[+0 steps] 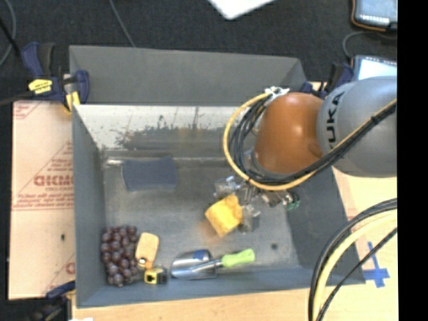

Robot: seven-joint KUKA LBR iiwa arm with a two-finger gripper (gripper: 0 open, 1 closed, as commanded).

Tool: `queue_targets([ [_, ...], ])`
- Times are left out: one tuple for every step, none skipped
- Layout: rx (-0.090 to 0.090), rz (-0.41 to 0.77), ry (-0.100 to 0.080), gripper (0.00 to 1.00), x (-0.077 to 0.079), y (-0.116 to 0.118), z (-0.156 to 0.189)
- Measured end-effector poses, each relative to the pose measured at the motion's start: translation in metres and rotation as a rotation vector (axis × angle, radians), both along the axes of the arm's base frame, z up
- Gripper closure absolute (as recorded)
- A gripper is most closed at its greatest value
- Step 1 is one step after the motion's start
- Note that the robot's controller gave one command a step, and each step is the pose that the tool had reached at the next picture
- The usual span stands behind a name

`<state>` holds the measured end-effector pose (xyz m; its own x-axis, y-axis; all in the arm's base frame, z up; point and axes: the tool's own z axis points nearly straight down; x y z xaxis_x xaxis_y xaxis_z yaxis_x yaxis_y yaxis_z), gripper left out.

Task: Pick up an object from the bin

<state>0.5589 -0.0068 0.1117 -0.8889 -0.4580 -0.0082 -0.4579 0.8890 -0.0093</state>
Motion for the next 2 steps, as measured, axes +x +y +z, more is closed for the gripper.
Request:
queue_targets([
  [0.0,-0.01,-0.008,1.0,0.0,0.002,0.054],
  [0.0,-0.006,-0.006,1.0,0.01,0.01,0.095],
])
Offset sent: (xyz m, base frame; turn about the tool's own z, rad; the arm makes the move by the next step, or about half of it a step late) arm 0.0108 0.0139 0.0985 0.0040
